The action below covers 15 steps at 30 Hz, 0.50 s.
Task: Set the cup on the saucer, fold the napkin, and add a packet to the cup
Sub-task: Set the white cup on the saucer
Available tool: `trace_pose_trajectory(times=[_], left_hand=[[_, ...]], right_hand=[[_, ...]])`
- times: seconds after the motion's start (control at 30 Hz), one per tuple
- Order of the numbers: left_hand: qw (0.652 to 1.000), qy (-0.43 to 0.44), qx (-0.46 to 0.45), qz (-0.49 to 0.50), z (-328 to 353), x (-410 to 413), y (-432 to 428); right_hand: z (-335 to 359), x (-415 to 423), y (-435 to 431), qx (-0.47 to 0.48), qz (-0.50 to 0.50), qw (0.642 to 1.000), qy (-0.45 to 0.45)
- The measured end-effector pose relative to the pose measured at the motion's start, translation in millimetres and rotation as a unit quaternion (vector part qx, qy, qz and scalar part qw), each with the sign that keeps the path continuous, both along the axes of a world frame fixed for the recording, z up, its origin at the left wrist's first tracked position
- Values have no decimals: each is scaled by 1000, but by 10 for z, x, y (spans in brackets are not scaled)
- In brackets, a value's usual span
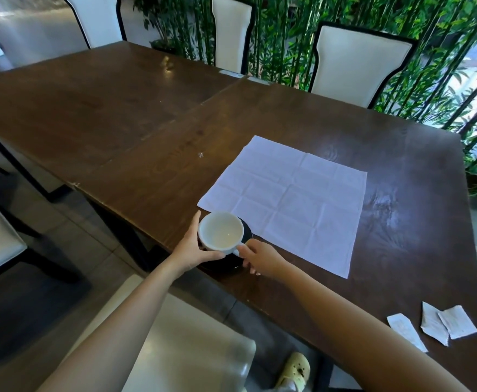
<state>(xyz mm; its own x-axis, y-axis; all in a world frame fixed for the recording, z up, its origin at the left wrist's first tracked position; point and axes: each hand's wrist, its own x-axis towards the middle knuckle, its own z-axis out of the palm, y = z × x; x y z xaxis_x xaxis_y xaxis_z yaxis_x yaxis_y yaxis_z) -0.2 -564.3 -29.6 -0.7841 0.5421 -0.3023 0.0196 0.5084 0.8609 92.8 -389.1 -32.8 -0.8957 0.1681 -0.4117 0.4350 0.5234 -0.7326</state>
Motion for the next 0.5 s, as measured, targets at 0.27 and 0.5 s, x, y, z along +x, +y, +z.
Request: trace_pose_trajectory(times=[0.27,0.5], left_hand=[[996,18,41,80,210,-244,-14],[988,139,-61,29,608,-500,449]], right_hand=[[60,-46,56,4,-8,1000,-19],[399,-57,565,-9,-11,995,-96]])
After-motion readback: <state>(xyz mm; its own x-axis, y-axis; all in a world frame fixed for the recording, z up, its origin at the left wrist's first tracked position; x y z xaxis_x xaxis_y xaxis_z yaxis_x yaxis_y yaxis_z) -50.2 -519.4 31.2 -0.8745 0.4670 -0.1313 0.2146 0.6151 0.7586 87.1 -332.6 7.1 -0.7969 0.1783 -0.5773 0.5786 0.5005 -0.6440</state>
